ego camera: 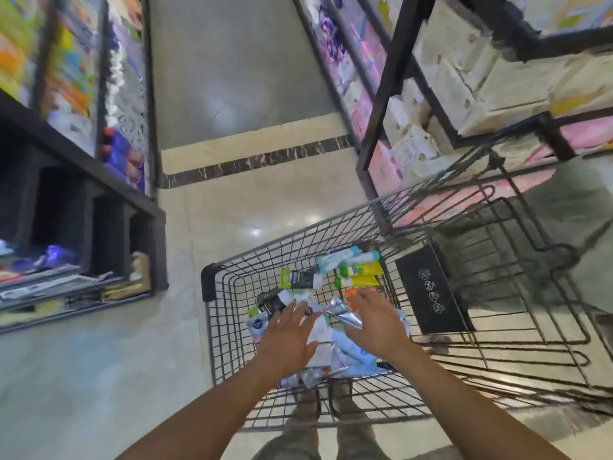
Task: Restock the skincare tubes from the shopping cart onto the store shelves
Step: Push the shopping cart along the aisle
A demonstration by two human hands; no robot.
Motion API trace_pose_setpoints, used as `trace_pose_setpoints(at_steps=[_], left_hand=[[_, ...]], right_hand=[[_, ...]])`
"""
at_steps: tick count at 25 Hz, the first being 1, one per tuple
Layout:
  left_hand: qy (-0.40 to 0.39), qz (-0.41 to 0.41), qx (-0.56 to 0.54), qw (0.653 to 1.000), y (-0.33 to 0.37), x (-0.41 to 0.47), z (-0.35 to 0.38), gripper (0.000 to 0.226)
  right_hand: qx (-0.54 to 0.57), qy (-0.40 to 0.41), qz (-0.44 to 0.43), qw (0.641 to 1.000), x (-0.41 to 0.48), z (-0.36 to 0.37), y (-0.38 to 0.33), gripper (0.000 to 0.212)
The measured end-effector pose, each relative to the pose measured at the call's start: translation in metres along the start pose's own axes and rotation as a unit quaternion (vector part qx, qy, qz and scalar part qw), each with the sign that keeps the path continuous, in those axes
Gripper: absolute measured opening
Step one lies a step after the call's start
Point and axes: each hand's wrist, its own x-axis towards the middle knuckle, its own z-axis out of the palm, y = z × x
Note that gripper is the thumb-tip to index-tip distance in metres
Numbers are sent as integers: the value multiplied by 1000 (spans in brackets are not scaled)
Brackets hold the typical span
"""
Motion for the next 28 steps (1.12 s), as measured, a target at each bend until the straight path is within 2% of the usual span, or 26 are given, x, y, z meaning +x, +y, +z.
trace_pose_setpoints(at_steps=[5,11,15,20,24,28], left_hand=[[-62,-79,-16,995,-18,8,47,72],[-125,-115,-43,985,-31,22,122,69],[-129,-107,-29,985,-31,38,160,70],[-106,-122,7,987,-26,54,175,55],[-120,-132,31,984,-23,57,172,48],[-91,-134,5,987,-23,52,173,51]], right_hand=[[-5,-87,-35,996,27,39,9,70],[35,-124,-39,991,39,93,30,64],[21,-137,-21,990,41,114,36,52],[24,-185,-12,982,42,133,49,58],[27,-198,-3,980,44,135,51,63],[25,-198,2,980,44,125,47,64]])
